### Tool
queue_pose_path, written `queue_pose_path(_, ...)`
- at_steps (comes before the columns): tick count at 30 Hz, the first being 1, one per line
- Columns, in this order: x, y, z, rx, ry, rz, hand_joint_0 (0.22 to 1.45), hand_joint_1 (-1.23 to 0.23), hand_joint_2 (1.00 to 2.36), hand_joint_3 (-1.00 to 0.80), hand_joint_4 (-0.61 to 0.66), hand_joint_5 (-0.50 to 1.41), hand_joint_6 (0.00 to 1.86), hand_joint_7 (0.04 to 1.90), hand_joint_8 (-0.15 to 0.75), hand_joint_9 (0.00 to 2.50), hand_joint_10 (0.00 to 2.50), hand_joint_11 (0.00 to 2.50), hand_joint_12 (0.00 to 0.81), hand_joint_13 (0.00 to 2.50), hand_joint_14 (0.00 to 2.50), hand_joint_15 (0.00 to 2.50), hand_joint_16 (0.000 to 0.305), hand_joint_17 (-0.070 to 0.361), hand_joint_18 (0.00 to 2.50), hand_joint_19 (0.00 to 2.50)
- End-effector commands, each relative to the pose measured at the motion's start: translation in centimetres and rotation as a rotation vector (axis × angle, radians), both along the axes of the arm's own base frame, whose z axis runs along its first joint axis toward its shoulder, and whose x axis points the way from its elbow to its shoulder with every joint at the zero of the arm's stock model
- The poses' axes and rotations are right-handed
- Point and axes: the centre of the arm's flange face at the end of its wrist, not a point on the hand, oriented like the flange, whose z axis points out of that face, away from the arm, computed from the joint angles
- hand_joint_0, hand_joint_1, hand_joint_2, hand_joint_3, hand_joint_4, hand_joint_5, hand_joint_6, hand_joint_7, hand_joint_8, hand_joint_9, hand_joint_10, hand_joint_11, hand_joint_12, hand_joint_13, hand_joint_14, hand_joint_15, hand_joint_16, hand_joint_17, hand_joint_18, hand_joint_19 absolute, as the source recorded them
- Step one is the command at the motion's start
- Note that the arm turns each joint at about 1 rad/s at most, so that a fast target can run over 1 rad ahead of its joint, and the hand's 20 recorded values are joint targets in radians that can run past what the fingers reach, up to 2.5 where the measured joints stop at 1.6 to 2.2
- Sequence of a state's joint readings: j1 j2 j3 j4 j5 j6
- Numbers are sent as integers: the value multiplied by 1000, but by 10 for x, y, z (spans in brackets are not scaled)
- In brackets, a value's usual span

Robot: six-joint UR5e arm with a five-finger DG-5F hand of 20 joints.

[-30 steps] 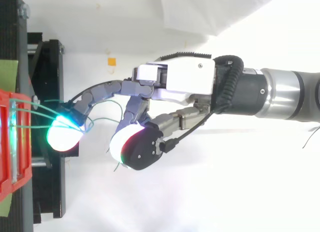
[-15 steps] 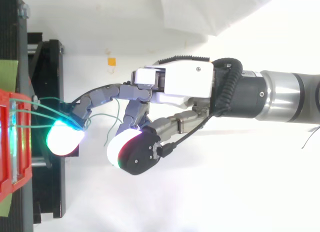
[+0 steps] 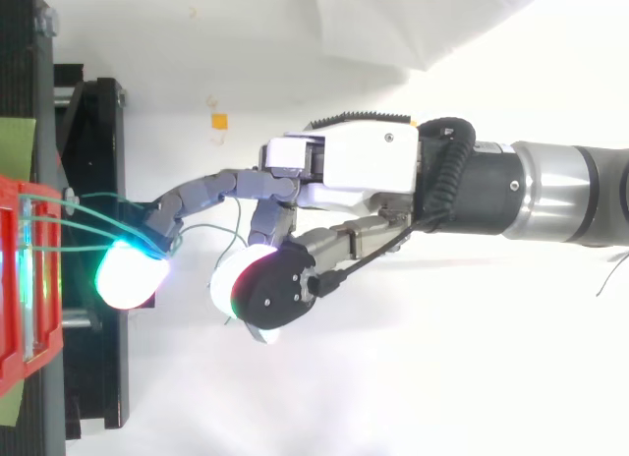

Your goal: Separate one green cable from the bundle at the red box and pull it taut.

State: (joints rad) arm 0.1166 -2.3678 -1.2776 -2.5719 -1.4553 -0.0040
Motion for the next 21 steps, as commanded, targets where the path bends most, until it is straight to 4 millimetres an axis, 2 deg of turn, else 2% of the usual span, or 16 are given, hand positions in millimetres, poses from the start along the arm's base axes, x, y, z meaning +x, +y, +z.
queue_pose_path(1, -2, 0, -3, 58, 26, 5, 394, -336, 1000, -500, 172, -208, 501, 626, 310, 1328, 18, 906, 453, 1320, 20, 873, 89, 201, 1743, 799)
queue_pose_path(21, -7, 0, -5, 114, 69, 9, 399, -333, 1000, -500, 172, -208, 501, 626, 310, 1329, 14, 913, 448, 1327, 21, 867, 90, 202, 1750, 791)
